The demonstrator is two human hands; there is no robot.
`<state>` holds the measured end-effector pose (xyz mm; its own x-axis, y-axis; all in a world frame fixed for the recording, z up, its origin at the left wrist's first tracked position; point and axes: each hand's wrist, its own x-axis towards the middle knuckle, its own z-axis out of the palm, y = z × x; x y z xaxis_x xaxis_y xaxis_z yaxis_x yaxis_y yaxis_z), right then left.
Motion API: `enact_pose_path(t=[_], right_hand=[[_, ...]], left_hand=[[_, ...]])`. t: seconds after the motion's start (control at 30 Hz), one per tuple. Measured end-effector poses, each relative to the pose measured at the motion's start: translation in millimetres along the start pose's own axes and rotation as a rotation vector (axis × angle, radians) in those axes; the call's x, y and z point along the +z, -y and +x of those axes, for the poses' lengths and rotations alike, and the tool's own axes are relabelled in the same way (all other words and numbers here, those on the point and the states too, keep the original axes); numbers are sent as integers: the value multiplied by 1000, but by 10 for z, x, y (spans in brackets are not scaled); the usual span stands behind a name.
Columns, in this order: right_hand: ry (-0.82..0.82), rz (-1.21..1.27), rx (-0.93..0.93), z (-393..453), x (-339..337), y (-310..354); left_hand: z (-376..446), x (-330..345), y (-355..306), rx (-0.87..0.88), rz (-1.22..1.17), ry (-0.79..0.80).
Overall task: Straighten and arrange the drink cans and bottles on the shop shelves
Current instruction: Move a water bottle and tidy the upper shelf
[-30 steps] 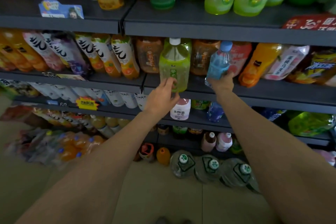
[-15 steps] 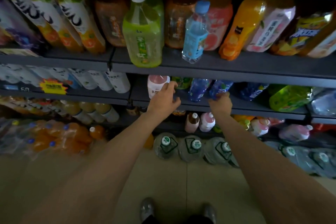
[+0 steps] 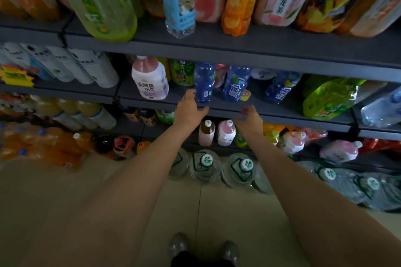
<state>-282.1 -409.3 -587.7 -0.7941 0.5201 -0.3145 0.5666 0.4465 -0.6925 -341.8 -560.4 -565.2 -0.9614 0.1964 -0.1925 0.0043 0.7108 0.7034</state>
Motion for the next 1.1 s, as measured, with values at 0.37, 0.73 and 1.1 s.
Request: enact_pose_path(t=[0.37, 0.73, 1.1], right_hand=[[-20, 281, 92, 504, 395, -545], [-149, 462, -153, 1319, 450, -157], [-146, 183, 9, 1351, 424, 51]], left_hand=[[608, 578, 91, -124, -286, -140], [1254, 780, 135, -126, -406, -293], [861, 674, 257, 4, -328, -118]])
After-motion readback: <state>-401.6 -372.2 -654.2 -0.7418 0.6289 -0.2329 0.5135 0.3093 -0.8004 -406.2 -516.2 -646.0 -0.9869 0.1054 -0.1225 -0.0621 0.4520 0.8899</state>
